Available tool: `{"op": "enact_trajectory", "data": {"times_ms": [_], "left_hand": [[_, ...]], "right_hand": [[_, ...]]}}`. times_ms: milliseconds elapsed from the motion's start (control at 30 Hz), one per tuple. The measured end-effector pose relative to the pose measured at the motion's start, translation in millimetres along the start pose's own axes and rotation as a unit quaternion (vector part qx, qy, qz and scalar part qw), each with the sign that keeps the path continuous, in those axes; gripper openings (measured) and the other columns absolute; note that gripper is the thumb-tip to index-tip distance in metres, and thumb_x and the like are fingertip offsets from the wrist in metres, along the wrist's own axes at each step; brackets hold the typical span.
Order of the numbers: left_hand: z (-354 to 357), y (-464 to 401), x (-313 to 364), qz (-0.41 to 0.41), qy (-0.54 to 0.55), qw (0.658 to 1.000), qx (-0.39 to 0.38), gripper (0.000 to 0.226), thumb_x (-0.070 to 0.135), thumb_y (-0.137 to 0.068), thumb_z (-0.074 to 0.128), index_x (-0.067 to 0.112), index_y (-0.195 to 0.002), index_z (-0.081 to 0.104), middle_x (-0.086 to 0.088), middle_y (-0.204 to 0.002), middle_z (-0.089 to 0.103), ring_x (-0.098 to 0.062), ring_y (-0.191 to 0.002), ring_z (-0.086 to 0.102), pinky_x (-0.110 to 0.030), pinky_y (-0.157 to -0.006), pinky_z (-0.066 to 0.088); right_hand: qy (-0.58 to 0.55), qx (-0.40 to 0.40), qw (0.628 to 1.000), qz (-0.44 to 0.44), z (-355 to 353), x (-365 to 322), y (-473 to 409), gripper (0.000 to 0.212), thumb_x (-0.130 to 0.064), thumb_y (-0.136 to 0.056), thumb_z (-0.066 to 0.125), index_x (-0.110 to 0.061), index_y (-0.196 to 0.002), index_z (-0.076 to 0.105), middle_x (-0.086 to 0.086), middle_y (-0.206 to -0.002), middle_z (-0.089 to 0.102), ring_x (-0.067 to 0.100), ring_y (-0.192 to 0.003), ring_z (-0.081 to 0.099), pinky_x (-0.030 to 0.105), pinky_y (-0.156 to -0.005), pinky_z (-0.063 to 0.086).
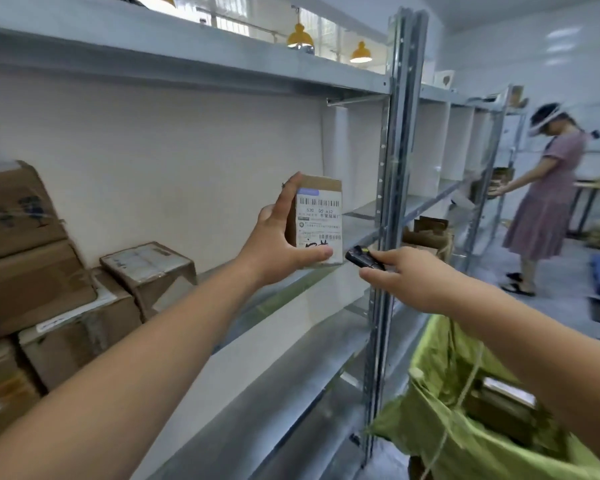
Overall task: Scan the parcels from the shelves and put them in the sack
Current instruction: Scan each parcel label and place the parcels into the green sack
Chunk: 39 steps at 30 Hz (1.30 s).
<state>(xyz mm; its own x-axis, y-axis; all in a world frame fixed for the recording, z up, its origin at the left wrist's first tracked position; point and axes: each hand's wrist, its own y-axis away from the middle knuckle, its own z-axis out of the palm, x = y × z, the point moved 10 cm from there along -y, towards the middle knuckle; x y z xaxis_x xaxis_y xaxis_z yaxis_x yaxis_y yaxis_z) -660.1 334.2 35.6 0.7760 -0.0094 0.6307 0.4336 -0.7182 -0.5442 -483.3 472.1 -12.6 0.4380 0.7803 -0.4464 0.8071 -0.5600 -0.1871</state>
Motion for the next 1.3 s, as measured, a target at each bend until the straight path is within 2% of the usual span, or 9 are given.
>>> {"op": "enact_trajectory", "data": {"times_ms": [100, 167, 400, 533, 633, 733, 900, 1067, 1300], "left_hand": [[41.5, 8.4, 8.6, 0.011, 0.041, 0.998, -0.038, 0.121, 0.043, -0.070, 0.092, 0.077, -0.148, 0.005, -0.002, -0.139, 0.041, -0.005, -0.112, 0.054, -0.022, -0.095, 0.046], [71.3, 16.2, 14.7, 0.014, 0.069, 0.994, -0.079, 0.122, 0.044, -0.068, 0.092, 0.079, -0.147, 0.006, -0.003, -0.142, 0.043, -0.014, -0.117, 0.059, -0.039, -0.106, 0.051], [179.4, 48.5, 32.7, 0.020, 0.150, 0.970, -0.190, 0.124, 0.054, -0.058, 0.092, 0.078, -0.147, 0.009, -0.005, -0.144, 0.052, -0.024, -0.123, 0.064, -0.052, -0.108, 0.052], [240.4, 58.9, 52.1, 0.016, 0.205, 0.948, -0.244, 0.126, 0.050, -0.060, 0.094, 0.081, -0.145, 0.007, 0.004, -0.147, 0.053, -0.014, -0.123, 0.065, -0.045, -0.104, 0.056], [287.5, 67.6, 63.4, -0.005, 0.258, 0.923, -0.285, 0.125, 0.045, -0.062, 0.096, 0.083, -0.142, 0.007, 0.025, -0.140, 0.055, 0.003, -0.114, 0.067, -0.022, -0.087, 0.060], [332.6, 75.4, 75.5, -0.024, 0.282, 0.908, -0.310, 0.124, 0.046, -0.062, 0.096, 0.085, -0.139, 0.007, 0.038, -0.134, 0.053, 0.006, -0.113, 0.066, -0.030, -0.094, 0.060], [412.5, 75.7, 94.1, -0.042, 0.295, 0.895, -0.333, 0.125, 0.047, -0.058, 0.097, 0.085, -0.140, 0.009, 0.036, -0.131, 0.055, -0.004, -0.121, 0.065, -0.042, -0.099, 0.059], [495.2, 69.2, 94.4, -0.069, 0.274, 0.890, -0.359, 0.123, 0.043, -0.065, 0.098, 0.086, -0.139, 0.009, 0.032, -0.133, 0.058, 0.004, -0.109, 0.069, -0.028, -0.086, 0.062], [583.6, 60.9, 85.9, -0.104, 0.250, 0.886, -0.377, 0.120, 0.034, -0.070, 0.097, 0.084, -0.139, 0.013, 0.031, -0.135, 0.058, 0.008, -0.113, 0.066, -0.019, -0.088, 0.056]], "right_hand": [[0.007, 0.029, 0.998, 0.059, -11.4, 31.0, 33.5, 0.064, -0.071, -0.092, 0.056, -0.037, -0.147, 0.055, -0.006, -0.082, 0.073, 0.004, -0.064, 0.067, 0.021, -0.056, 0.051], [0.009, 0.049, 0.995, 0.091, -20.1, 49.3, 57.3, 0.062, -0.070, -0.093, 0.056, -0.038, -0.145, 0.056, -0.006, -0.067, 0.068, 0.001, -0.052, 0.062, 0.014, -0.042, 0.039], [0.050, 0.063, 0.977, 0.195, -32.1, 111.5, 148.3, 0.052, -0.068, -0.094, 0.057, -0.036, -0.134, 0.065, -0.007, -0.070, 0.070, 0.005, -0.054, 0.062, 0.023, -0.047, 0.041], [0.050, 0.069, 0.965, 0.249, -41.0, 152.3, 192.2, 0.045, -0.068, -0.095, 0.056, -0.040, -0.128, 0.066, -0.007, -0.074, 0.071, 0.008, -0.056, 0.064, 0.030, -0.053, 0.047], [0.059, 0.086, 0.958, 0.267, -52.9, 179.5, 217.2, 0.048, -0.068, -0.095, 0.055, -0.035, -0.128, 0.067, -0.009, -0.073, 0.070, -0.002, -0.061, 0.062, 0.031, -0.052, 0.043], [0.064, 0.095, 0.948, 0.298, -62.6, 213.6, 240.0, 0.060, -0.070, -0.094, 0.053, -0.031, -0.139, 0.062, -0.010, -0.070, 0.067, 0.001, -0.060, 0.063, 0.028, -0.052, 0.038], [0.059, 0.091, 0.934, 0.339, -71.5, 289.3, 268.2, 0.060, -0.071, -0.093, 0.055, -0.030, -0.136, 0.065, -0.010, -0.071, 0.067, 0.004, -0.059, 0.062, 0.027, -0.053, 0.044], [0.027, 0.067, 0.932, 0.355, -67.3, 369.8, 269.2, 0.050, -0.068, -0.095, 0.054, -0.031, -0.126, 0.068, 0.002, -0.101, 0.075, 0.017, -0.084, 0.068, 0.041, -0.084, 0.059], [0.002, 0.034, 0.928, 0.371, -61.1, 446.7, 266.5, 0.043, -0.063, -0.097, 0.054, -0.032, -0.125, 0.067, -0.003, -0.077, 0.068, 0.015, -0.069, 0.065, 0.034, -0.066, 0.051]]}}
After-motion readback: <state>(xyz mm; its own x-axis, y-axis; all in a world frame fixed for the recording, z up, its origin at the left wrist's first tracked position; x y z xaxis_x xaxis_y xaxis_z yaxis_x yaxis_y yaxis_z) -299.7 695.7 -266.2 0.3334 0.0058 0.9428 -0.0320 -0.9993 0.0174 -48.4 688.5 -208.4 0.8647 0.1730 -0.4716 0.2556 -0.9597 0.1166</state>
